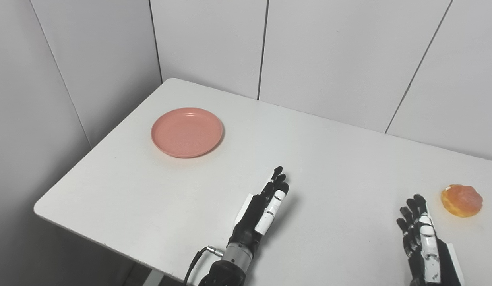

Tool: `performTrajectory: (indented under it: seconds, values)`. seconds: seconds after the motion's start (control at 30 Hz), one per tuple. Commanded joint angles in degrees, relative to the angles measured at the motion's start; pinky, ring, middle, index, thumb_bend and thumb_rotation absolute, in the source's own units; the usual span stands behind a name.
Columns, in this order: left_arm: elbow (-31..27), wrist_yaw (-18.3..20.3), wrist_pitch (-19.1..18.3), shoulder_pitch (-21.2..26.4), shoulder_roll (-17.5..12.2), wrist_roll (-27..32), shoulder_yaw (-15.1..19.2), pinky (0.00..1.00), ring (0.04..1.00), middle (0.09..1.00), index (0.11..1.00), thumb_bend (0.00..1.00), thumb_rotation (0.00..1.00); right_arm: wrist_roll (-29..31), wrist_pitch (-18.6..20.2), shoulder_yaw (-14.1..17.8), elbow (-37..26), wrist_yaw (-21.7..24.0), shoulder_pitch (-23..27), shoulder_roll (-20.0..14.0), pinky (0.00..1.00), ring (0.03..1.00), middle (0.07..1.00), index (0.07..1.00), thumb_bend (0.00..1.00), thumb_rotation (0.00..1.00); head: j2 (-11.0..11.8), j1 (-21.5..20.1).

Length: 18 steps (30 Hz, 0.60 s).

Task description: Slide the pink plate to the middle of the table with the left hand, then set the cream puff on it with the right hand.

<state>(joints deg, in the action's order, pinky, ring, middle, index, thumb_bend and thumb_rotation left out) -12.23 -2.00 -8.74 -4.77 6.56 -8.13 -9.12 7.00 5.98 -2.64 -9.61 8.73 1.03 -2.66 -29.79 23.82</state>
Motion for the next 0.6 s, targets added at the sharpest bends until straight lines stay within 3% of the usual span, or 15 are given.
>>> performTrajectory:
  seconds: [0.0, 0.3, 0.57]
  values:
    - [-2.46, 1.13, 0.00, -0.11, -0.96, -0.16, -0.63, 0.95, 0.966, 0.973, 0.965, 0.44, 1.00, -0.14, 0.18, -0.31, -2.94, -0.36, 0.82, 0.55, 1.00, 1.000, 1.000, 1.000, 0.06, 1.00, -0.07, -0.05]
    - [-7.74, 4.27, -4.78, 1.16, -2.71, 0.97, 1.20, 1.00, 0.985, 0.979, 0.960, 0.50, 1.00, -0.58, 0.74, -0.99, -3.42, -0.74, 0.74, 0.91, 1.00, 1.000, 1.000, 1.000, 0.06, 1.00, 0.07, 0.13]
    - [-11.49, 5.78, -5.44, 2.61, -5.03, 0.75, 2.10, 1.00, 0.963, 0.971, 0.964, 0.51, 1.00, -0.95, 1.51, -1.23, -4.02, -1.04, 0.68, 1.20, 1.00, 1.000, 1.000, 1.000, 0.06, 1.00, -0.03, 0.53]
